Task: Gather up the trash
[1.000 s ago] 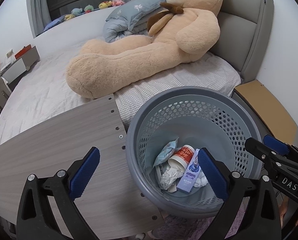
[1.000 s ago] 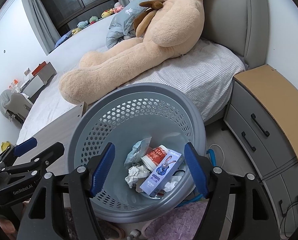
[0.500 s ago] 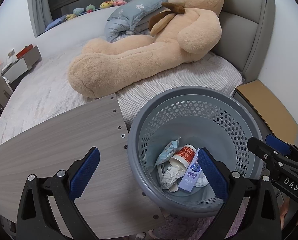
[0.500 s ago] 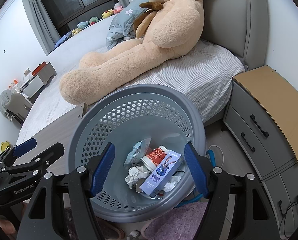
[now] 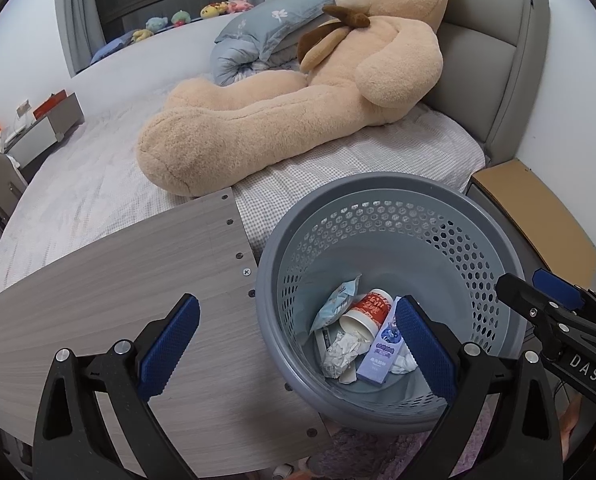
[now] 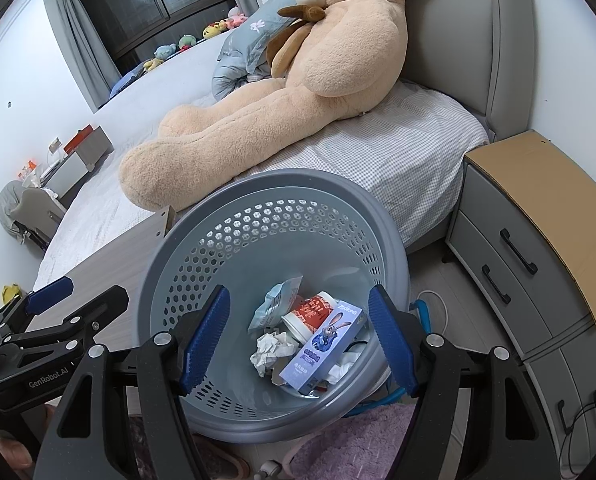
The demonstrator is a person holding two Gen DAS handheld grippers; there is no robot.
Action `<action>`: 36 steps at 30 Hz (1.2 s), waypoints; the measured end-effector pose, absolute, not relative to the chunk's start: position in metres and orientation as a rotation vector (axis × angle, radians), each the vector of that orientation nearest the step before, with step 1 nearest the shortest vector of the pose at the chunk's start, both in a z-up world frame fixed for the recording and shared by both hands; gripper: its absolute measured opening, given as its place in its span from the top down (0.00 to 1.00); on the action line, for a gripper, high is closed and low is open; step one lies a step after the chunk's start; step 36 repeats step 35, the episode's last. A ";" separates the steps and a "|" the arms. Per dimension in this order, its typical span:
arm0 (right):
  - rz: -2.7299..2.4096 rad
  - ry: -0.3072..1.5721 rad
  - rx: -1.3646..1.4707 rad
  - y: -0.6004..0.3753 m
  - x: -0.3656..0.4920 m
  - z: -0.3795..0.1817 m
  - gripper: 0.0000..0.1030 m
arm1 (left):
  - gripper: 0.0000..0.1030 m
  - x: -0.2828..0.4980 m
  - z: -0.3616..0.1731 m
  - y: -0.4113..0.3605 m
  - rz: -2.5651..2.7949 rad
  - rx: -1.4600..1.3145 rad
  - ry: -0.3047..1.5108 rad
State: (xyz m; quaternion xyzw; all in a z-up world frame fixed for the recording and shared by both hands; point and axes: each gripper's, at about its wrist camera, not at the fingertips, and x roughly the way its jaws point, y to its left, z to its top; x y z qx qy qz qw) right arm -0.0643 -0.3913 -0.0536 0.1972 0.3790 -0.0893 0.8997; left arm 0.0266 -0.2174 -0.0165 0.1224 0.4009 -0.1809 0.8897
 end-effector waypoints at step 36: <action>-0.180 0.772 0.405 -0.388 -0.065 -0.046 0.33 | 0.06 0.022 -0.008 -0.216 -0.362 0.242 0.800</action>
